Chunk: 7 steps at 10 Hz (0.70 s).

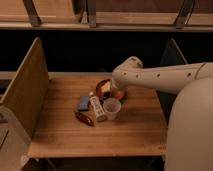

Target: Place the pepper on the white sponge

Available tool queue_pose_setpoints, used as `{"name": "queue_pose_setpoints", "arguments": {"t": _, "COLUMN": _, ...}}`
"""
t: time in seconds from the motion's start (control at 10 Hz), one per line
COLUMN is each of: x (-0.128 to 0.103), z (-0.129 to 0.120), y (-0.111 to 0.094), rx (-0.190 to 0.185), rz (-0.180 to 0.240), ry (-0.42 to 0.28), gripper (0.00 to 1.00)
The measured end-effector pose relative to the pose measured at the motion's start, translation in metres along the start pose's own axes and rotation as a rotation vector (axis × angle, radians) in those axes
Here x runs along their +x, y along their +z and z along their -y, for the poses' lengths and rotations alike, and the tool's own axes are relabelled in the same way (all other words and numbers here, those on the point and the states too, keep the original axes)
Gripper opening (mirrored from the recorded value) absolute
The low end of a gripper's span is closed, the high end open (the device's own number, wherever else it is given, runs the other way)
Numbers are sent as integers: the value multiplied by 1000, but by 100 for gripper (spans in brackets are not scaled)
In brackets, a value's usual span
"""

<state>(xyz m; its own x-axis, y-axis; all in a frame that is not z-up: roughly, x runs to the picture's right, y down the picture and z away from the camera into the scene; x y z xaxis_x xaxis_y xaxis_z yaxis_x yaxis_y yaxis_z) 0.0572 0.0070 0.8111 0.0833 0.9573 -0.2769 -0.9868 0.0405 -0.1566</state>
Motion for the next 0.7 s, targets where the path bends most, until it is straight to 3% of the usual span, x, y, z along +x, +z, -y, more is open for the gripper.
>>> {"name": "queue_pose_setpoints", "arguments": {"t": 0.7, "x": -1, "z": 0, "y": -1, "rx": 1, "rz": 2, "ry": -9, "gripper": 80}}
